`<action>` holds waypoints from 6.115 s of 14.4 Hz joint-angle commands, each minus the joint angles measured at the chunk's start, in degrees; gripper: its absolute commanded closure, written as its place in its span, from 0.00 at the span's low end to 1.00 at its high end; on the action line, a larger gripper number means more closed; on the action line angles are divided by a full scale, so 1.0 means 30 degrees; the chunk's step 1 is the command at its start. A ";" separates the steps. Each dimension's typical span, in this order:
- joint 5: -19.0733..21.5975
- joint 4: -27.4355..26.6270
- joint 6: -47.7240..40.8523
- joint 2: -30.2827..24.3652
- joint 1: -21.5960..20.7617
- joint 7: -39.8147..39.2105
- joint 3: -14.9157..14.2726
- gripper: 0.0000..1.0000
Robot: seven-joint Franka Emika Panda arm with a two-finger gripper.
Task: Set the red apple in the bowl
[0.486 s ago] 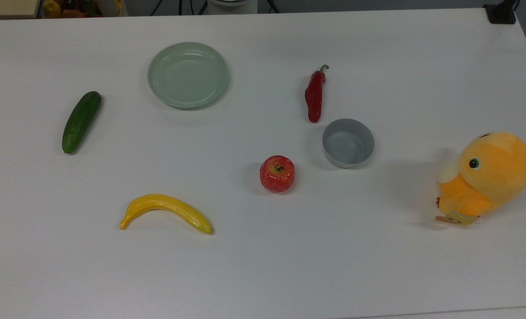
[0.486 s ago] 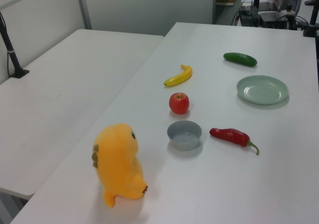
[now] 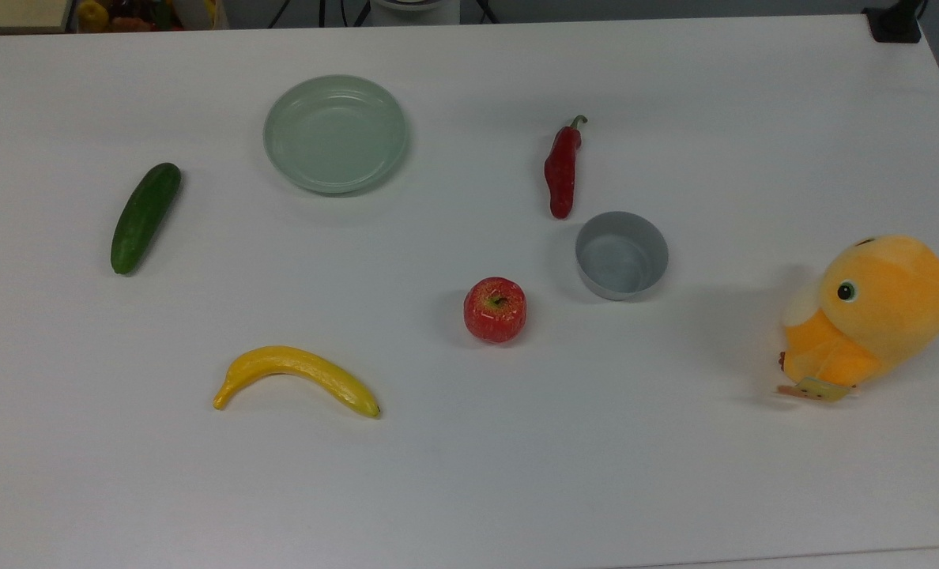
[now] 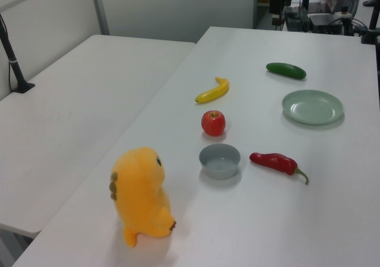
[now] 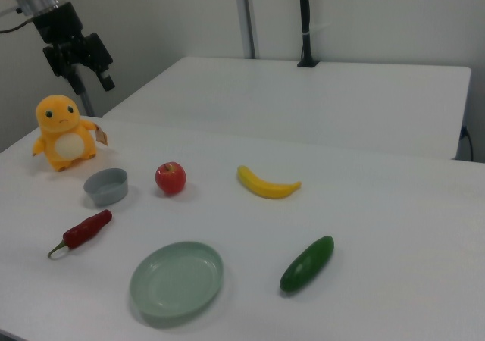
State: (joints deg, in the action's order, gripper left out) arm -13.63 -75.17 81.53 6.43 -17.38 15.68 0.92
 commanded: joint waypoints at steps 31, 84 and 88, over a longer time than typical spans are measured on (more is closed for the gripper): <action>0.3783 -0.1046 1.4336 0.8870 0.1312 -0.2268 -0.0190 0.00; 0.1819 -0.6584 0.7597 -0.0503 -0.0180 -0.1190 0.0162 0.84; 0.3514 -0.7546 0.9637 -0.0387 -0.0736 -0.0571 0.0162 0.84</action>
State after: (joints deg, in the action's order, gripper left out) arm -6.07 -93.14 104.36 6.93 -18.42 12.10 1.64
